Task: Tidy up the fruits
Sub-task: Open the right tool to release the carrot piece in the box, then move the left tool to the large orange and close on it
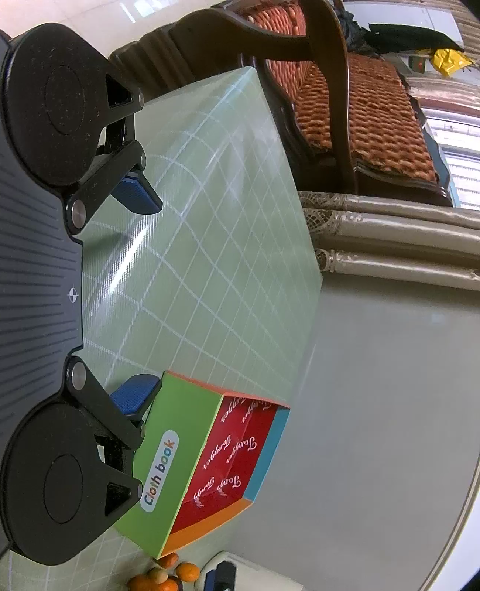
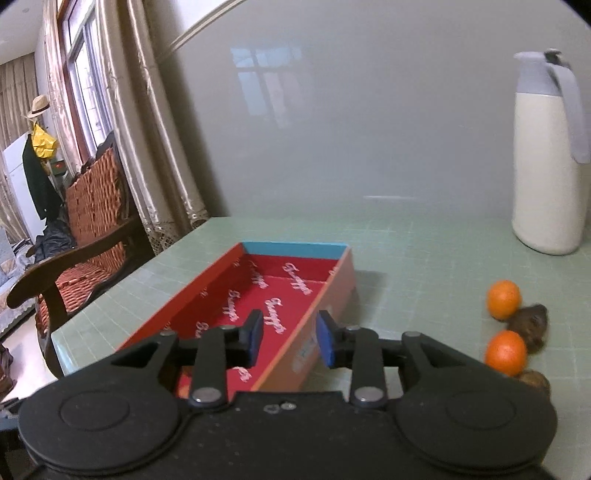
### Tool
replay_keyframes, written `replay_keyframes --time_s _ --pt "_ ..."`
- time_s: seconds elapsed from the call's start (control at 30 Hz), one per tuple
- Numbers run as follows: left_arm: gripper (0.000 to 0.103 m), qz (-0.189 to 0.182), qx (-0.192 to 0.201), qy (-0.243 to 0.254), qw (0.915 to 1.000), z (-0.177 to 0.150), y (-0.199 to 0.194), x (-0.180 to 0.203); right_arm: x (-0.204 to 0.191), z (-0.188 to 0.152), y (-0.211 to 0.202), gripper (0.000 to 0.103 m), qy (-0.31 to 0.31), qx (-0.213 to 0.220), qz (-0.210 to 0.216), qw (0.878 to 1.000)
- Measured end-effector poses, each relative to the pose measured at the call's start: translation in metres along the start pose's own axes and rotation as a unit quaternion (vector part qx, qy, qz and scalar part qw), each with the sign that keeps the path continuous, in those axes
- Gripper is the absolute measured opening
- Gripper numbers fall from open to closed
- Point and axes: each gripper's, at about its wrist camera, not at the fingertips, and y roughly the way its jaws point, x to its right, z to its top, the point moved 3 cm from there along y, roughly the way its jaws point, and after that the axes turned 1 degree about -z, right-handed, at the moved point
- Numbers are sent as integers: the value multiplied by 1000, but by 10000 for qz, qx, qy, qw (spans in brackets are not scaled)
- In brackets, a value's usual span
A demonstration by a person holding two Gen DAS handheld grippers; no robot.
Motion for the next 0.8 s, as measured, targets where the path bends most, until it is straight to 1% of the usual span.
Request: replay_keyframes --time_s 0.2,0.4,0.47,0.5,0.53,0.57,0.6,0.7,0.8 --pt "93 -103 -3 85 9999 -1 -1 11 15 -14 -15 32 87 -54 -180 9998" --pt "93 -230 0 240 9994 -2 -3 29 38 -27 -35 36 255 -37 -556 9981" --pt "93 -285 17 284 9992 -2 -4 36 46 -31 -45 43 292 35 -738 9968" --pt "93 -315 29 327 9990 -2 -5 41 50 -32 -49 53 288 78 -833 9961" --pt "93 -351 46 387 9986 -2 -5 46 53 -34 -54 66 280 144 -923 9952" --pt "93 -378 68 446 9983 -3 -6 51 57 -36 -60 70 254 223 -1023 9942" --pt "93 -407 87 503 9979 -3 -8 56 60 -38 -66 72 216 271 -1138 9929" --pt "93 -525 142 712 9960 -4 -12 75 73 -44 -78 72 235 354 -1319 9903" --pt "93 -642 194 927 9934 -4 -17 94 88 -50 -89 78 369 424 -1473 9875"
